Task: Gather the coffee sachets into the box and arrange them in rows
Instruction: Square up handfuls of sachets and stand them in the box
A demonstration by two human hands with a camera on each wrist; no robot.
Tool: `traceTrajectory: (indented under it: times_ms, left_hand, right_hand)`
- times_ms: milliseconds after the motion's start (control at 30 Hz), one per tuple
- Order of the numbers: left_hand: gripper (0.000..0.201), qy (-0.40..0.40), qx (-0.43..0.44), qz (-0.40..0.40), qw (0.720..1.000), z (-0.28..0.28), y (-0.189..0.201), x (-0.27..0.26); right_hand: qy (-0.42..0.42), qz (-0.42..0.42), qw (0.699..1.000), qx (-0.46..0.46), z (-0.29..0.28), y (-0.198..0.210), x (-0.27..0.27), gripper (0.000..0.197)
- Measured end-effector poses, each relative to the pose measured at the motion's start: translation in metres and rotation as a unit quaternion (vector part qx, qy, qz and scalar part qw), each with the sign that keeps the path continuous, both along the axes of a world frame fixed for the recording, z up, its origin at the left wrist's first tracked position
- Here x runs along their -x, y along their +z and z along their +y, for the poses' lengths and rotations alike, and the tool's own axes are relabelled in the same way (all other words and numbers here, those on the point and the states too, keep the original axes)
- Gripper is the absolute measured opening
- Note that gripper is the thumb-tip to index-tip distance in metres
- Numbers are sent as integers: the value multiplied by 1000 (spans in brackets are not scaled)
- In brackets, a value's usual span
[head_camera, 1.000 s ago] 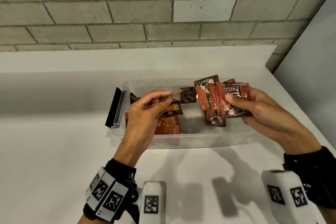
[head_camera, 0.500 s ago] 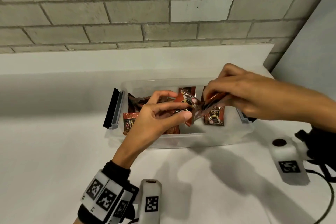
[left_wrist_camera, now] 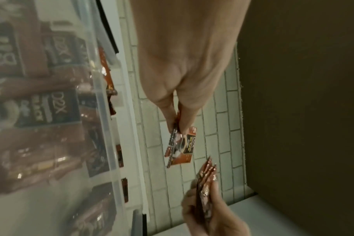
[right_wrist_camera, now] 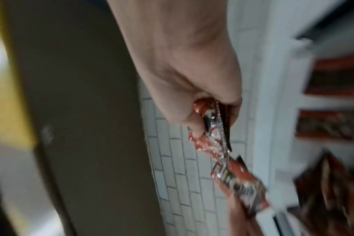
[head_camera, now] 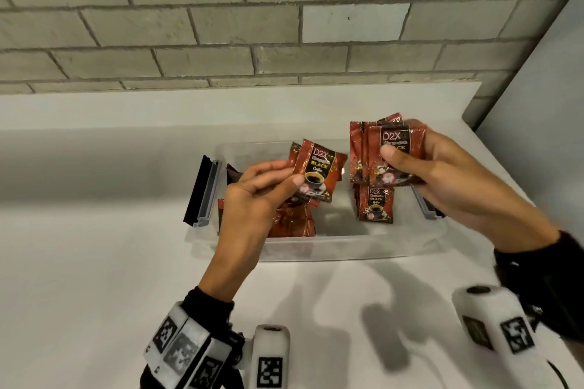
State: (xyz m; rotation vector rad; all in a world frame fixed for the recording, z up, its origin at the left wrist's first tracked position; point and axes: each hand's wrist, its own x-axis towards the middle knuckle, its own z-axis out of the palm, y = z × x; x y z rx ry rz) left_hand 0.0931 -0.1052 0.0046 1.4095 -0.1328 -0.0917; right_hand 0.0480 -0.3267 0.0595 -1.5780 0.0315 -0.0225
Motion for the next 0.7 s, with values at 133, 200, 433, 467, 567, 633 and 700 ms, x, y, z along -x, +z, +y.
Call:
traceTrajectory:
  times_ms: [133,200,433,467,567,633,700]
  left_hand:
    - [22,29,62,18,997,-15,-2,4]
    - [19,20,67,18,997,-22,-2,7]
    - [37,-50,27,-8,998,-18,3,9]
    - [35,-53,13,-21,998,-14,5,7]
    - [45,-80,-31,-65,994,-1,12,2]
    - [63,-117,-77,-82,987,5,17,-4]
    - [81,-158,-142,-99,972,7,21,-10]
  right_hand:
    - [-13,89,981,-174,19,-23,3,30]
    - [-23,107,974,-197,27,-31,2,39]
    - [-56,122,975,-176,19,-38,-5,42]
    - [-57,121,976,-170,15,-37,-5,44]
    - [-59,101,982,-147,2,-30,-6,40]
    - [-44,84,990,-101,-4,-22,-6,33]
    - [-10,69,997,-43,-7,-15,-7,35]
